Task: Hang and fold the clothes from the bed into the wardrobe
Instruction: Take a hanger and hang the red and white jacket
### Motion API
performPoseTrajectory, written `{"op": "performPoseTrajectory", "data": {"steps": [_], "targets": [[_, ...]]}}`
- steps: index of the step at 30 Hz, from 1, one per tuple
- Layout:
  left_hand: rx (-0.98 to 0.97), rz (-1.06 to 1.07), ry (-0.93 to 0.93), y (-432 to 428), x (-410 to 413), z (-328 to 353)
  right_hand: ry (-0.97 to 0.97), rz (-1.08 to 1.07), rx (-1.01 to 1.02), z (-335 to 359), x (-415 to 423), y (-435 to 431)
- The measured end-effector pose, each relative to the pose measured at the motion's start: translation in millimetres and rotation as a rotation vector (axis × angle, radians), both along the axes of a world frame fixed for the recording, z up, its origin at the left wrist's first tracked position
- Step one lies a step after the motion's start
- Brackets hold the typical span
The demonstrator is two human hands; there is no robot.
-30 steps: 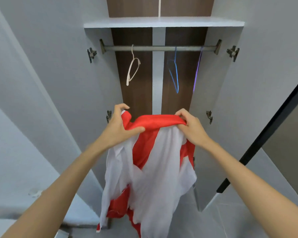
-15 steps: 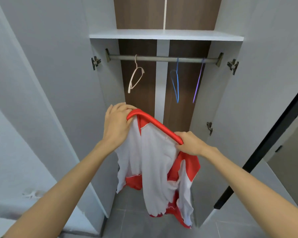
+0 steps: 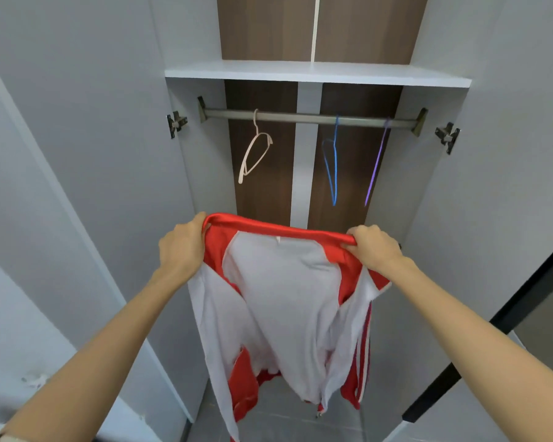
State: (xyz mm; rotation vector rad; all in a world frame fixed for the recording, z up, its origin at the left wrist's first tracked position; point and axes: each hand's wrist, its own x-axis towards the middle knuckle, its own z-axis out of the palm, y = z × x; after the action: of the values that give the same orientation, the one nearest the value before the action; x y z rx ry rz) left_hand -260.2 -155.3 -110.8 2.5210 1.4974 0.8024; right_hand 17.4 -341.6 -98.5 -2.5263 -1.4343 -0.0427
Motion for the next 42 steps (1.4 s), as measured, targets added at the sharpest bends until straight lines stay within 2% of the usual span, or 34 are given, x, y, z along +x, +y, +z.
{"op": "performPoseTrajectory", "data": {"steps": [1,3,5,8,11,15,19,24,27,31,33,36,42], "targets": [[-0.045,0.006,0.004,7.2,3.4,-3.4,-0.009,-0.016,0.003,-1.9,2.3,5.4],[-0.136,0.018,-0.058,23.2,11.0,-8.8,-0.046,-0.052,0.170,-3.3,6.7,19.5],[-0.181,0.012,-0.090,42.6,20.5,-13.3,0.007,-0.073,0.258,-1.2,14.8,41.0],[-0.281,-0.078,-0.095,72.6,35.7,-17.4,0.274,-0.058,0.234,-0.3,28.5,75.0],[-0.465,-0.160,-0.308,100.0,57.1,-17.7,0.433,-0.091,0.280,-4.6,39.1,106.5],[-0.615,-0.216,-0.531,130.1,94.3,-5.8,0.496,-0.083,0.257,0.8,53.8,148.1],[-0.675,-0.250,-0.591,157.1,120.8,4.6,0.541,-0.065,0.186,0.4,67.3,184.1],[-0.675,-0.291,-0.614,184.8,143.0,13.9,0.604,-0.079,0.078,-6.9,90.0,218.4],[-0.644,-0.352,-0.610,199.3,168.3,19.3,0.619,-0.136,0.175,-6.8,107.7,235.1],[-0.595,-0.456,-0.382,214.1,210.9,9.9,0.319,-0.211,0.459,-0.3,145.5,255.4],[-0.586,-0.448,-0.350,223.9,228.3,3.2,0.275,-0.229,0.495,1.8,168.8,269.4],[-0.592,-0.405,-0.370,246.5,256.8,3.6,0.374,-0.281,0.452,5.3,207.6,298.1],[-0.515,-0.375,-0.323,282.3,305.0,12.4,0.725,-0.303,0.477,14.9,272.9,353.3]]}}
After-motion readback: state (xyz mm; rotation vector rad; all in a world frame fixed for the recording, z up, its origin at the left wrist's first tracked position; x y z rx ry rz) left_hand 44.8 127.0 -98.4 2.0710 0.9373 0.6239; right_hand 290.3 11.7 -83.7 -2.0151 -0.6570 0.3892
